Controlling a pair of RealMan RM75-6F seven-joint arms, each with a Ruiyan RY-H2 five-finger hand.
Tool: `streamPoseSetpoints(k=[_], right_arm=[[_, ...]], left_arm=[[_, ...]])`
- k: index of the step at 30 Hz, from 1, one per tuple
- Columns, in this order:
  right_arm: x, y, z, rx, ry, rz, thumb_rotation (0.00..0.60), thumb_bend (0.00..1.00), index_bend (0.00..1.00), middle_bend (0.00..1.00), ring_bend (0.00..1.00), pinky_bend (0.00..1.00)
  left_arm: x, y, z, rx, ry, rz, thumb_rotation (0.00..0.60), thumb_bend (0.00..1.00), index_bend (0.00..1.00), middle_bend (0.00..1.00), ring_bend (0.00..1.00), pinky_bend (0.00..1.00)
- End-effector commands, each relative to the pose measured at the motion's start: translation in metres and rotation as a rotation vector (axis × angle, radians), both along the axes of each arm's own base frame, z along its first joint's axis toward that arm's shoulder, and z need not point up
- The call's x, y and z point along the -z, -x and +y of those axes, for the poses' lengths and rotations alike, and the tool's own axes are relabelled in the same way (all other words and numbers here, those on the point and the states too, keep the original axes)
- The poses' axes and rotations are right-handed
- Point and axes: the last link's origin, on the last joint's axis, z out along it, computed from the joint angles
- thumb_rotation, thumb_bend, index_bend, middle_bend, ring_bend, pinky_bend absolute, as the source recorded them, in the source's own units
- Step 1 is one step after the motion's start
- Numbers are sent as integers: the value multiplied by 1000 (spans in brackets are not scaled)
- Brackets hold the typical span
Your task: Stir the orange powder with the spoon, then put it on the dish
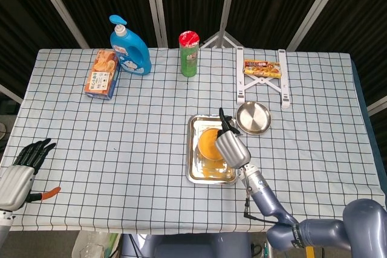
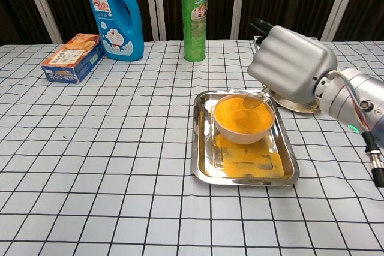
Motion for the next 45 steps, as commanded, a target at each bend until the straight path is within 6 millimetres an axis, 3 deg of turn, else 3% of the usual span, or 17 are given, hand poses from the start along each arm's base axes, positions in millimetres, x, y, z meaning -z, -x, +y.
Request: streamPoseSetpoints(k=[1,9,16,30,45], right_arm=[[1,1,-1,-7,8,1,600,776,673,626,313,0],[2,8,-6,3,27,11,600,776,673,626,313,0],[8,12,2,30,-29,-16,600,776,673,626,313,0],[9,-10,23,2,-105,-111,600,777,673,626,313,0],[-5,-8,11,21,-55,-118,600,777,673,627,313,0]], left_arm=[[0,0,0,1,0,0,600,0,0,0,0,0],[0,0,0,-2,0,0,600,0,0,0,0,0],[1,0,0,-1,3,1,600,0,0,0,0,0],[1,-1,0,1,2,4,600,0,0,0,0,0],[1,0,1,0,2,5,600,0,0,0,0,0]])
